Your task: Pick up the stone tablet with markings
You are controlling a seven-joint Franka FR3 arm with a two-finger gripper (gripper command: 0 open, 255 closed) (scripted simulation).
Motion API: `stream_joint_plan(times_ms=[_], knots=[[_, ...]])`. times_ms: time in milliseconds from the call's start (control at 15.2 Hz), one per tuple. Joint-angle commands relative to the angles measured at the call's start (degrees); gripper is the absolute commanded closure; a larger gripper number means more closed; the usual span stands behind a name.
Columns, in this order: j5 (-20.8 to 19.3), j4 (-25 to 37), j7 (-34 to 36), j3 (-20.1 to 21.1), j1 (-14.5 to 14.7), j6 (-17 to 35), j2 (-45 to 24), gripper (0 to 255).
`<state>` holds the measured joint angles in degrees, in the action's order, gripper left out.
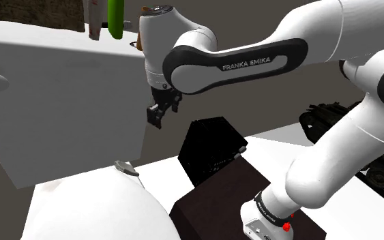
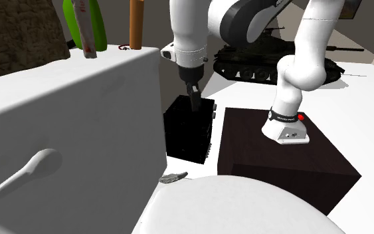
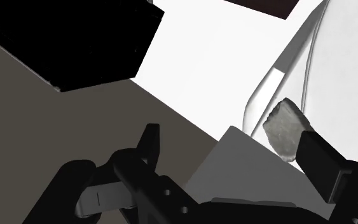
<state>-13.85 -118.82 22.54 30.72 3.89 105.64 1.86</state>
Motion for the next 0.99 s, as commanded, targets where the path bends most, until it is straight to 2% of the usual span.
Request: stream_joint_plan(times_ms=[0, 462, 924], knots=[[-3.73, 3.36, 3.45, 1.37, 1.00, -1.00, -5.79, 0], [-14.91, 14.99, 12.49, 1.31, 8.35, -5.86, -24.91, 0], [-22.11, 29.69, 15.92, -2.29, 17.73, -12.00, -43.00, 0]])
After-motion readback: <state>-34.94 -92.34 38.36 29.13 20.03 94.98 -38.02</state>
